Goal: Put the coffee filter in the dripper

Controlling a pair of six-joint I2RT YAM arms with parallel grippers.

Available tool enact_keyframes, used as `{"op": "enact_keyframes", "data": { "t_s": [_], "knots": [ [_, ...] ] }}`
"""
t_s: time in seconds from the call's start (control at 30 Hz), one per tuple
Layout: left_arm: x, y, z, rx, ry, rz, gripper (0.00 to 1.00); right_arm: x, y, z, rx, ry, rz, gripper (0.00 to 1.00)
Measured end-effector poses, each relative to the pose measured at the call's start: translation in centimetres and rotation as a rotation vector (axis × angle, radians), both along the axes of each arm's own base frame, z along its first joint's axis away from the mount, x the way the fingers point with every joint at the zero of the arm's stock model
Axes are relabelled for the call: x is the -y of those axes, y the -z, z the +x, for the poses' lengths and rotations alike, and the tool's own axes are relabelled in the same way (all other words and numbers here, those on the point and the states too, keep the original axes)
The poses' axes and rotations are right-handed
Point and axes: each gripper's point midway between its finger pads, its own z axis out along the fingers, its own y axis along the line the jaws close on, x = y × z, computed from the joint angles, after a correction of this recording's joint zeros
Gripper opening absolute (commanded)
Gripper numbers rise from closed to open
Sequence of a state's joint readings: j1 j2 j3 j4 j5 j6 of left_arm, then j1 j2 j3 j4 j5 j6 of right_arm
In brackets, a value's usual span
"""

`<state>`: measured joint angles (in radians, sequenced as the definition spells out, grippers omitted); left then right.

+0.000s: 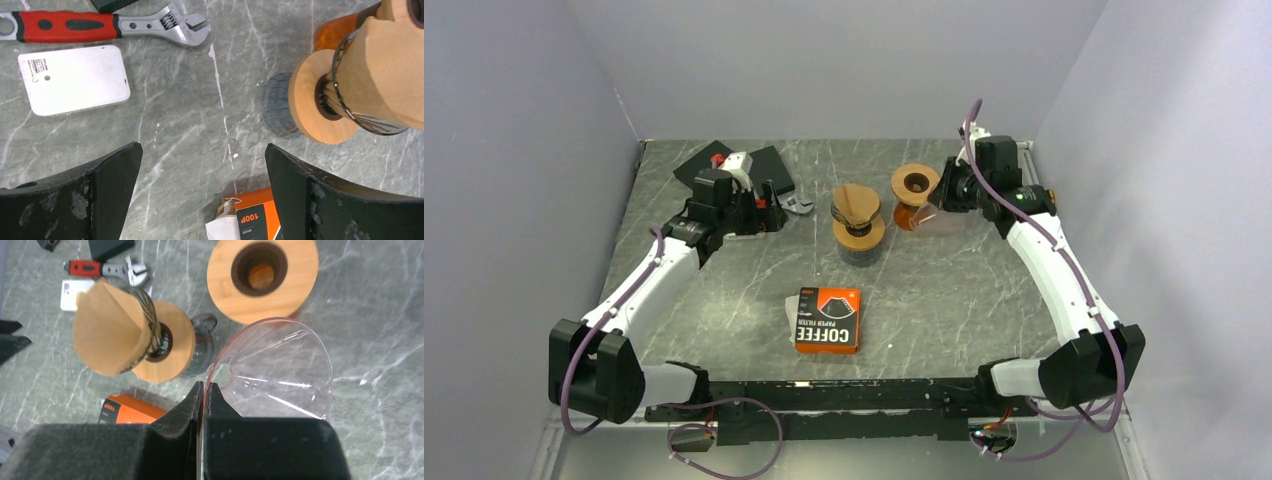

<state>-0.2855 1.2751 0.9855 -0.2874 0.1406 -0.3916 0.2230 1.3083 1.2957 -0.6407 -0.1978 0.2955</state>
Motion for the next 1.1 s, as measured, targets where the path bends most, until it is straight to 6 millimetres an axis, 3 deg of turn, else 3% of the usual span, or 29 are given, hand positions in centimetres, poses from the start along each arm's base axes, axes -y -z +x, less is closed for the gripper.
{"op": "enact_keyframes", "data": {
  "t_s": [0.27, 0.43, 0.63, 1.1],
  "knots": [
    [-0.8, 1.0, -0.2, -0.036, -0.034, 0.036, 1.00, 0.3, -5.0, 3.4, 0.101, 0.045, -0.025, 0.00],
    [-1.0, 1.1, -0.2, -0.038, -0.043, 0.043, 1.00, 0.1, -6.3, 6.3, 0.113, 0.063, -0.060, 0.00],
    [-1.1, 1.2, -0.1, -0.038, -0.049, 0.047, 1.00, 0.0, -4.9, 8.9, 0.067, 0.094, -0.156, 0.00],
    [-1.2, 2.8, -0.5, -0.095, -0.046, 0.068, 1.00, -1.6, -3.0, 11.2, 0.031, 0.092, -0.302, 0.00]
  ]
}}
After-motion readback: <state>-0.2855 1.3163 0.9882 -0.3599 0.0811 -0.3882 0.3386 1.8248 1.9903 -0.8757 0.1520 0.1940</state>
